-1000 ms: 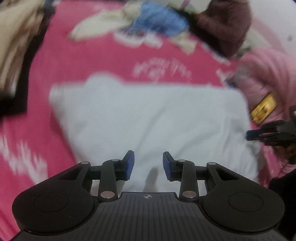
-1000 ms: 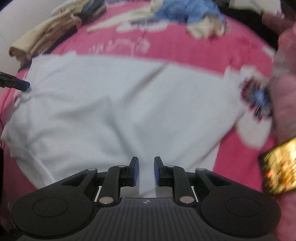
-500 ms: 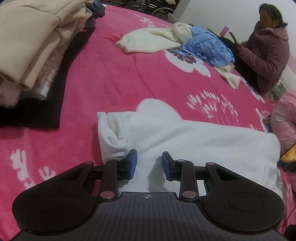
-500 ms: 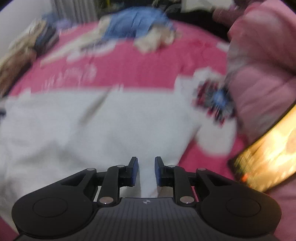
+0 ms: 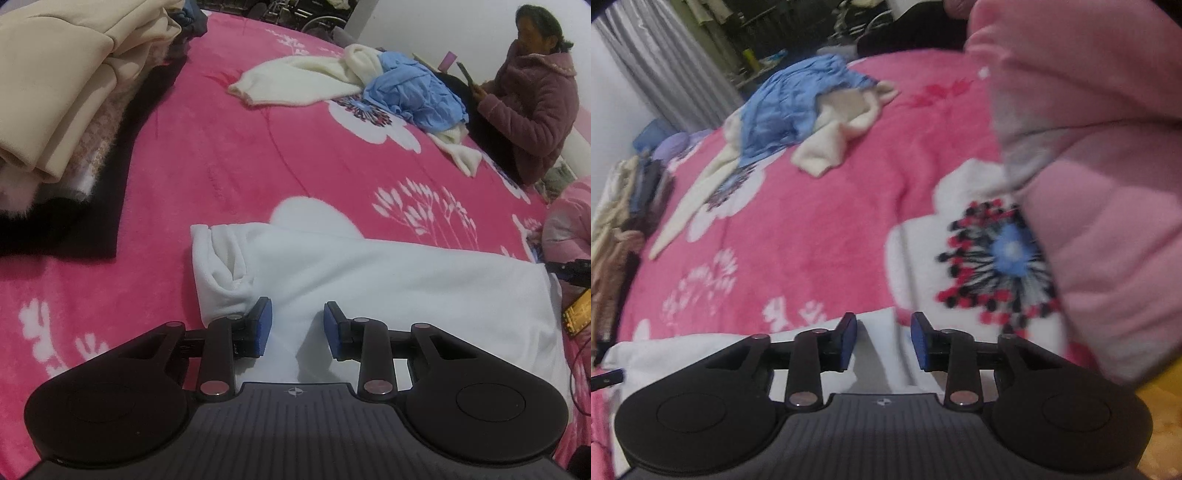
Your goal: Fold clothes
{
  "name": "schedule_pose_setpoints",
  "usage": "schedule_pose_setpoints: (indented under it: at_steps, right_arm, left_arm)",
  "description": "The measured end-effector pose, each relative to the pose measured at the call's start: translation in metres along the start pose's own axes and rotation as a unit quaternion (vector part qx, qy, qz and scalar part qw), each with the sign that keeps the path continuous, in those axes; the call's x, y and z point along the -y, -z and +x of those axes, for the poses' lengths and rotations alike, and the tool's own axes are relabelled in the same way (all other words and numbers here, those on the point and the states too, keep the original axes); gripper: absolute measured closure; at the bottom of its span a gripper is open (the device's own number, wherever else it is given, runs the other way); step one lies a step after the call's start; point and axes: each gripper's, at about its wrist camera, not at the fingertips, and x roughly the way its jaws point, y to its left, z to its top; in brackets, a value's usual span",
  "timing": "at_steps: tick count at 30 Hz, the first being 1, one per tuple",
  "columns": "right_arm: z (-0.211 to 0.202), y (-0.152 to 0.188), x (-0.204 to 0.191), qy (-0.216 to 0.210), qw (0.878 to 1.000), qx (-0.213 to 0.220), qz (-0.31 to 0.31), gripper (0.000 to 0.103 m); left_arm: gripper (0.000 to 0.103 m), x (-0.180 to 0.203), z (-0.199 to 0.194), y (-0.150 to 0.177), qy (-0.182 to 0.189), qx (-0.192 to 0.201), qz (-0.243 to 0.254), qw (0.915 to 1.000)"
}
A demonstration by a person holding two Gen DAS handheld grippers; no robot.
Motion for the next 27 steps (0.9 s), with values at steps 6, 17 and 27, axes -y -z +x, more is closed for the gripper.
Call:
schedule_pose_setpoints:
  at_steps: [6,17,27]
  right_arm:
    - [-0.025,0.014,-0.006,0.035,0.998,0.06,0.005,0.099]
    - [-0.034,0.032,0.008,0.098,0.986,0.102,0.09,0.101]
    - [-0.023,0.033,-0.002,0.134,0.979,0.119,0.096,0.097]
  left_arm:
    - [0.071,-0.001,-0.002,0.001,0.003,0.004,-0.002,1.0]
    - [0.073,-0.007,-0.004,0.003,0.01,0.011,-0.021,0.9997]
    - [0.074,-0.008,-0.003,0.005,0.012,0.017,-0.028,0.9994]
